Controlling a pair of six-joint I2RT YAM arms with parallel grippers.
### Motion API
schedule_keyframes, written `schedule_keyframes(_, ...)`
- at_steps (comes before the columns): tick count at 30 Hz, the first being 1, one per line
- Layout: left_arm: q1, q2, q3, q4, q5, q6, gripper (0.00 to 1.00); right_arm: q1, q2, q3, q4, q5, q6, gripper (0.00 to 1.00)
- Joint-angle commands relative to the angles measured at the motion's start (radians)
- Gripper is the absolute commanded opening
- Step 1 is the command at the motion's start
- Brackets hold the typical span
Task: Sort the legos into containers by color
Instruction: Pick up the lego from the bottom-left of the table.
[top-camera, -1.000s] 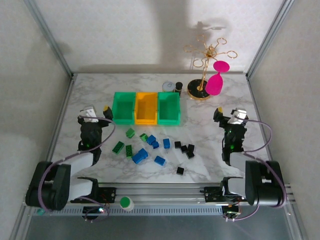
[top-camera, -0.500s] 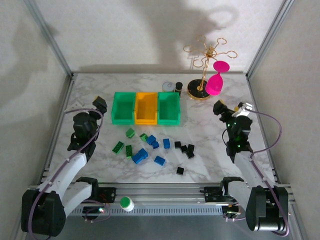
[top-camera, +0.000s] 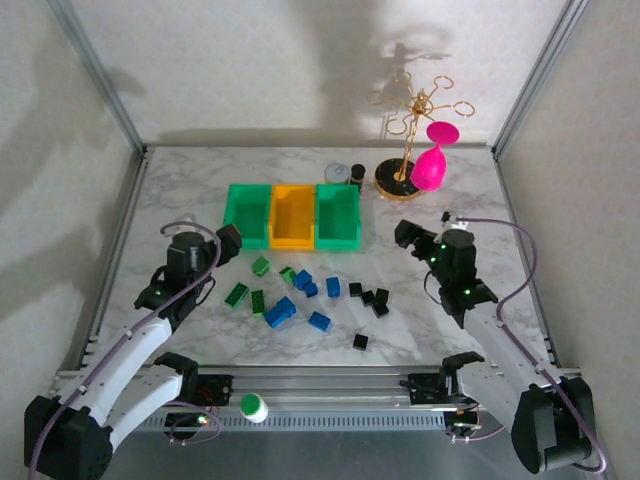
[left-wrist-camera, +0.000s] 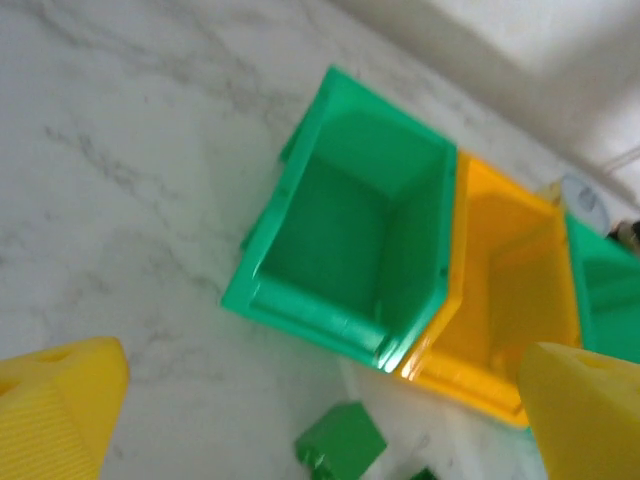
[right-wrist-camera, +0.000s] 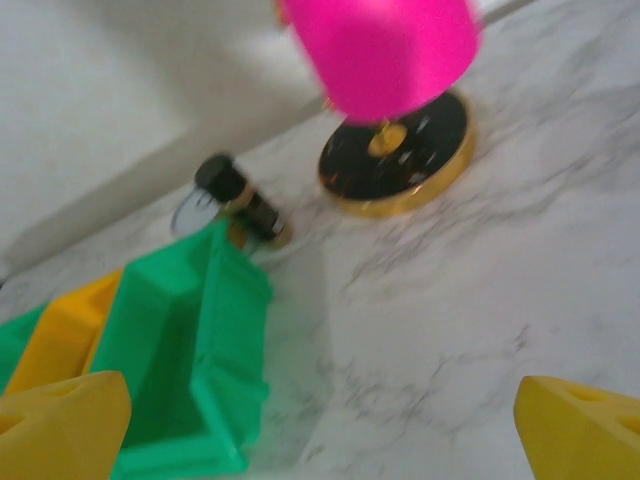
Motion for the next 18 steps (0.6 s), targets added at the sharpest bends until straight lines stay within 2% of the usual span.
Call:
schedule_keyframes(1,-0.052,0.031,0.031,-0.164,-0.015,-0.052,0.99,0.117,0.04,0.049,-0.084,0.022,0.043,0.99)
schedule_keyframes(6,-0.168,0.089,0.028,-0.237,-0.07,-0.069,0.99,0.321,0.146,0.092,-0.099,0.058,0.088,0.99)
schedule_keyframes(11,-0.221,0.171,0.013,-0.237,-0.014,-0.074,0.99,0.506,0.245,0.152,-0.105,0.109,0.12,0.99)
schedule_keyframes(18,-0.235,0.256,-0.027,-0.181,-0.056,-0.104,0.99,0.638,0.344,0.248,-0.142,0.169,0.121,0.99)
